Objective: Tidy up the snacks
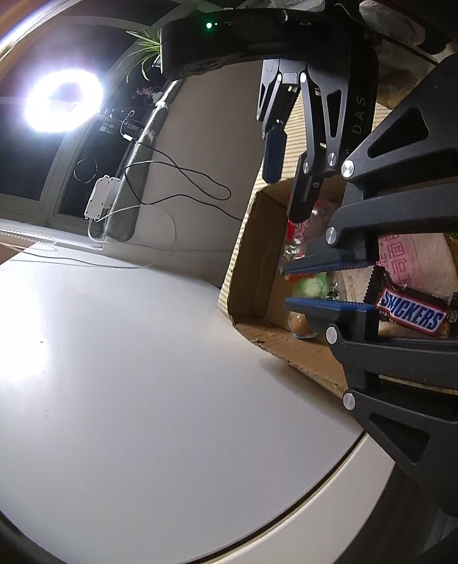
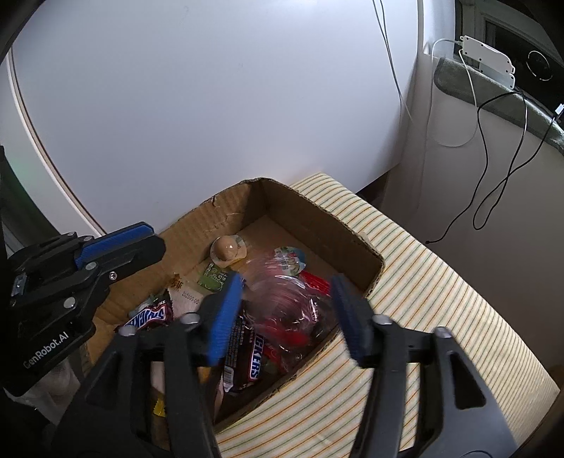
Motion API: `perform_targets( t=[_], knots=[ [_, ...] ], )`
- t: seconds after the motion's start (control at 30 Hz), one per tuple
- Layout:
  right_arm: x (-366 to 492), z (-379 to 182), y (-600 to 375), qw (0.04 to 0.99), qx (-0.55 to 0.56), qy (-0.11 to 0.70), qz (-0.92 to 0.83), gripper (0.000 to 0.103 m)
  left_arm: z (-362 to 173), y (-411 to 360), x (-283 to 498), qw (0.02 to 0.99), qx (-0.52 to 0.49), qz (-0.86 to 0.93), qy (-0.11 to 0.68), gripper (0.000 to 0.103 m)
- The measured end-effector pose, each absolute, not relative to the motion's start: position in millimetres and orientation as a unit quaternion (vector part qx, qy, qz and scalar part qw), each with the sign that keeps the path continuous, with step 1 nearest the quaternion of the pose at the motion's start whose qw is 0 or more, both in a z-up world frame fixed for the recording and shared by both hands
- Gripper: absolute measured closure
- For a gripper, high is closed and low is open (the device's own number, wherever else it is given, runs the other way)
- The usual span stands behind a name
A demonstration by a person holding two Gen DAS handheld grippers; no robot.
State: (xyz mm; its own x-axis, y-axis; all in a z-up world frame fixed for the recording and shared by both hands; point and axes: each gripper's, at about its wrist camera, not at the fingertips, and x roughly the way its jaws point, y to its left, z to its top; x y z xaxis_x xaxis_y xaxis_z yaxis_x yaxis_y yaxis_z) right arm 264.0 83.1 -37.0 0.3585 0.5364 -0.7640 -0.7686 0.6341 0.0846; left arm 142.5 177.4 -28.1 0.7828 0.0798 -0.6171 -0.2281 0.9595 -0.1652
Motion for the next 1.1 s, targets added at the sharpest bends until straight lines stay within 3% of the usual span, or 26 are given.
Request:
perform_targets(
  t=[0.17,0.3,0.37,0.47,0.63,0.77,1.1],
  knots=[
    [263.0,-36.3,82.9,0.814,-0.154,0.395,0.396,0.032,-27.9,178.4,140.0,0.937,-0.113,0.086,0.319,0.079],
    [259.9,-35.3,81.2,0.820,-0.165,0.388,0.387,0.023,-25.5,177.9,134.6,0.938,-0.109,0.093,0.315,0.056],
    [257.9,-34.1,79.1,0.824,-0.169,0.383,0.383,0.020,-23.8,178.0,132.7,0.939,-0.109,0.094,0.313,0.054],
    [255.9,-32.7,76.7,0.823,-0.169,0.383,0.383,0.019,-21.6,177.1,128.7,0.938,-0.110,0.100,0.312,0.042],
    [245.6,-28.0,70.5,0.828,-0.178,0.380,0.371,0.019,-18.1,174.7,118.0,0.938,-0.112,0.106,0.310,0.041],
    [233.8,-19.5,58.5,0.836,-0.169,0.371,0.368,0.005,-12.5,171.8,104.5,0.940,-0.112,0.109,0.304,0.039],
    [186.5,2.3,25.2,0.861,-0.163,0.332,0.349,0.003,4.1,150.5,63.8,0.949,-0.089,0.119,0.277,0.030]
  ],
)
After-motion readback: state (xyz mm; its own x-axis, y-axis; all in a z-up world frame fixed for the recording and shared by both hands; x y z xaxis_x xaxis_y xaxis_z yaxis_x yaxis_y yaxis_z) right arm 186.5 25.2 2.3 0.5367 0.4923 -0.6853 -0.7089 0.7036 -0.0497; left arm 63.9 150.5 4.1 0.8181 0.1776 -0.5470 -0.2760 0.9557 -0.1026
